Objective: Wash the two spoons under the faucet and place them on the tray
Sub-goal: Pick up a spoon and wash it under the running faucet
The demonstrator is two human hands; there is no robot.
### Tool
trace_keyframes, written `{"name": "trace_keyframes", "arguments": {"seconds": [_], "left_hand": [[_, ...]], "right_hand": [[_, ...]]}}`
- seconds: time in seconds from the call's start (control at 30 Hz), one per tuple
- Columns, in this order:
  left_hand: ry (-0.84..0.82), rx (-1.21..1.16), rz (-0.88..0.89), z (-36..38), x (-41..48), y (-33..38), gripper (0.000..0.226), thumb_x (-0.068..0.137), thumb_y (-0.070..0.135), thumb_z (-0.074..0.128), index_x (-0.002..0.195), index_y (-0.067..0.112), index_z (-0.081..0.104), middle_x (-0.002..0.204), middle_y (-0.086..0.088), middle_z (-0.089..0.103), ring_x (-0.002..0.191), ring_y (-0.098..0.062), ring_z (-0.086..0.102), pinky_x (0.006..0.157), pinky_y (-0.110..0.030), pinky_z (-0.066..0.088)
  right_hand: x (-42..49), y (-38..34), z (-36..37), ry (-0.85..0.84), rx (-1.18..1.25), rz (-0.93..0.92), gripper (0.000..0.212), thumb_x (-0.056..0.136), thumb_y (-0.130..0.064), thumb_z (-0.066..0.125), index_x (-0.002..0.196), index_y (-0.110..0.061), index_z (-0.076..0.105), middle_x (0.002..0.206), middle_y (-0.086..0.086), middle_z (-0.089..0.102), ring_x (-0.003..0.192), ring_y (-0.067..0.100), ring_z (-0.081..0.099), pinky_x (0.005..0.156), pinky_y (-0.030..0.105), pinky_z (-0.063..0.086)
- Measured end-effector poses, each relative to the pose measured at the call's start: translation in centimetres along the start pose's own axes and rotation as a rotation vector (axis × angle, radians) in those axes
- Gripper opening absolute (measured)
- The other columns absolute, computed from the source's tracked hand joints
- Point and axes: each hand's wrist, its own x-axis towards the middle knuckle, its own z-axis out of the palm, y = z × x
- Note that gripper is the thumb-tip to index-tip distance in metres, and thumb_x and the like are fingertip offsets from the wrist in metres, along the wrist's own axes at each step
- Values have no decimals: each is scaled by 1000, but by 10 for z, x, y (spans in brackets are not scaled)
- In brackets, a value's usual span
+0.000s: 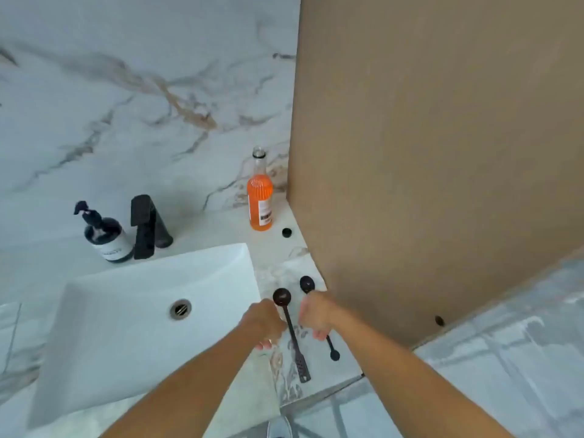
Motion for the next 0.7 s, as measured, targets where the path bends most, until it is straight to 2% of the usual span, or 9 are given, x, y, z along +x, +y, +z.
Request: {"name": "trace_keyframes", "arguments": {"seconds": [0.1,0.17,0.23,0.33,0.47,0.57,0.63,0.7], "left_hand": [[56,-150,-103,18,23,-6,22,85,26,61,84,6,71,74,-11,77,56,-22,76,57,-31,64],[69,-231,-144,30,29,-9,23,85,29,63,82,8,72,72,-8,77,51,-18,74,55,-31,64],[97,-310,-152,36,42,-12,23,85,31,66,80,10,74,69,-6,77,50,-16,74,53,-29,63],[85,-411,-164,41,47,-15,22,84,30,71,75,11,76,63,-8,76,54,-18,75,44,-23,54],[71,-510,-179,42,51,-16,20,81,27,72,65,15,73,49,-3,67,46,-18,63,45,-22,47],[29,-613,-161,32,49,-23,18,80,28,72,68,15,76,56,-3,68,51,-17,59,51,-24,51],[8,-753,-145,21,43,-32,16,83,25,75,68,20,78,62,-1,70,55,-15,60,50,-23,48],[19,-866,-127,5,35,-44,9,84,23,78,74,21,78,66,2,71,57,-14,60,49,-22,46]], "right_hand": [[24,12,26,-36,18,62,24,87,-24,66,97,-2,71,80,15,71,58,25,72,58,34,63],[33,20,45,-30,28,43,25,87,-30,67,79,-6,68,62,7,64,44,20,66,42,26,56],[43,25,55,4,73,16,31,88,-33,67,68,-11,60,57,5,60,36,18,60,35,22,49],[44,27,63,22,157,4,24,86,-30,70,75,-9,65,69,10,68,46,21,61,39,24,51],[49,26,69,37,286,12,26,83,-16,72,64,-22,55,72,2,63,48,9,52,34,15,40],[47,20,65,-16,428,19,19,83,-6,71,71,-15,60,68,7,65,46,14,54,39,21,43],[43,13,61,-63,492,-26,12,86,-4,70,77,-10,64,63,7,64,44,16,54,41,25,45],[38,2,60,-107,511,-74,9,87,-3,69,80,-8,66,66,10,64,51,20,56,43,26,46]]}}
